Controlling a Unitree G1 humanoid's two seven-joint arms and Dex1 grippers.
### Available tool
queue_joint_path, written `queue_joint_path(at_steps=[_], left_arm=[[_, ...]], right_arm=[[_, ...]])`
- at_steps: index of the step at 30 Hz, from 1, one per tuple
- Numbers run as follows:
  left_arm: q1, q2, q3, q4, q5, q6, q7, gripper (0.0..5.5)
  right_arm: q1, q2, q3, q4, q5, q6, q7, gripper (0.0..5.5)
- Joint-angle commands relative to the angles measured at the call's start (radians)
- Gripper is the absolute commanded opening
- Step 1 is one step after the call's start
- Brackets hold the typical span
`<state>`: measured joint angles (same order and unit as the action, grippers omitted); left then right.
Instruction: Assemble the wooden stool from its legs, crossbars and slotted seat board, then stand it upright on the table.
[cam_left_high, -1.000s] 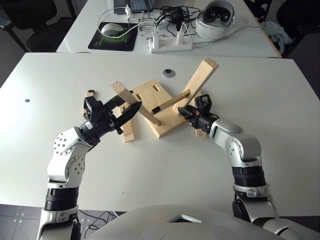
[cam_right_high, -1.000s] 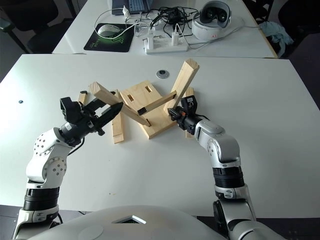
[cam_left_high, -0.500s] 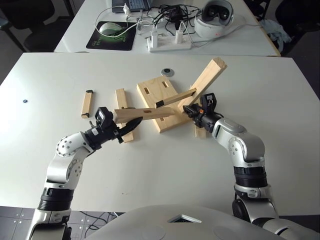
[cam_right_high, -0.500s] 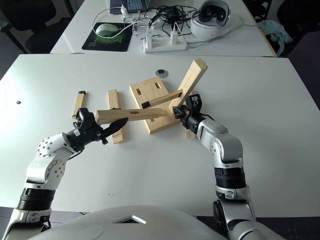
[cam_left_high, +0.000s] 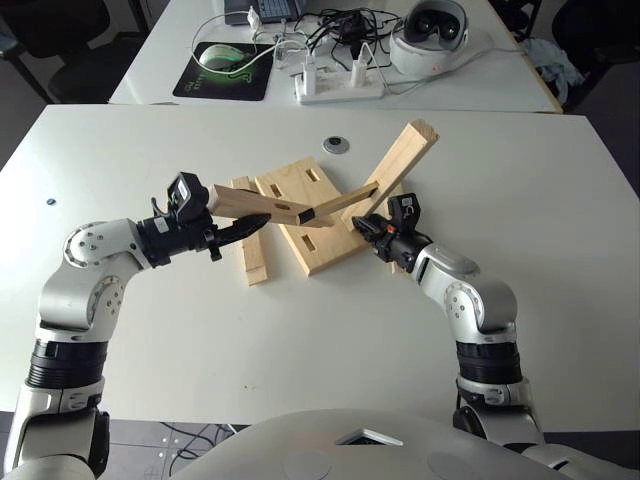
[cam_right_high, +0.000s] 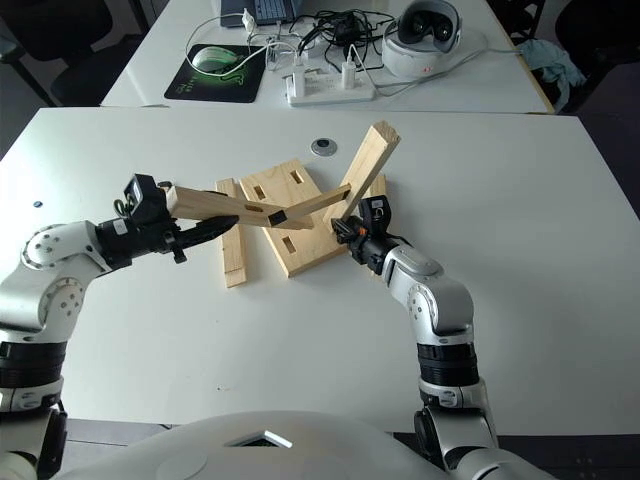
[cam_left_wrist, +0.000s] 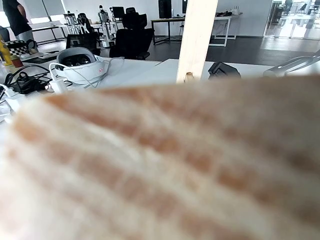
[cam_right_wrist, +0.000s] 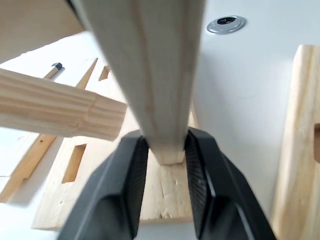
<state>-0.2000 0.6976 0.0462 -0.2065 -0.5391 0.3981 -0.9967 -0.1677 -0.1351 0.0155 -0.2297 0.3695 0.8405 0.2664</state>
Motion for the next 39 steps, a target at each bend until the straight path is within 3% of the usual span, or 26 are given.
queue_joint_path(at_steps=[1, 12, 17, 29, 39], left_arm=[[-0.051, 0.064, 0.010, -0.026, -0.017, 0.053, -0.045, 2.03], [-0.331, 0.348, -0.001, 0.167, 0.024, 0.188, -0.284, 2.03], [-0.385, 0.422, -0.042, 0.245, 0.067, 0.187, -0.398, 2.03], [-0.321, 0.273, -0.127, 0.138, 0.078, 0.243, -0.333, 2.03], [-0.284, 0.232, -0.143, 0.083, 0.081, 0.272, -0.282, 2.03]], right_arm=[[0.038, 0.019, -0.004, -0.001, 0.002, 0.015, -0.027, 1.03], [0.113, 0.052, -0.006, -0.050, -0.003, -0.002, -0.065, 1.03], [0.145, 0.068, -0.003, -0.068, -0.006, -0.015, -0.083, 1.03], [0.120, 0.070, 0.024, -0.060, -0.005, -0.002, -0.077, 1.03], [0.116, 0.071, 0.032, -0.066, -0.002, 0.018, -0.076, 1.03]])
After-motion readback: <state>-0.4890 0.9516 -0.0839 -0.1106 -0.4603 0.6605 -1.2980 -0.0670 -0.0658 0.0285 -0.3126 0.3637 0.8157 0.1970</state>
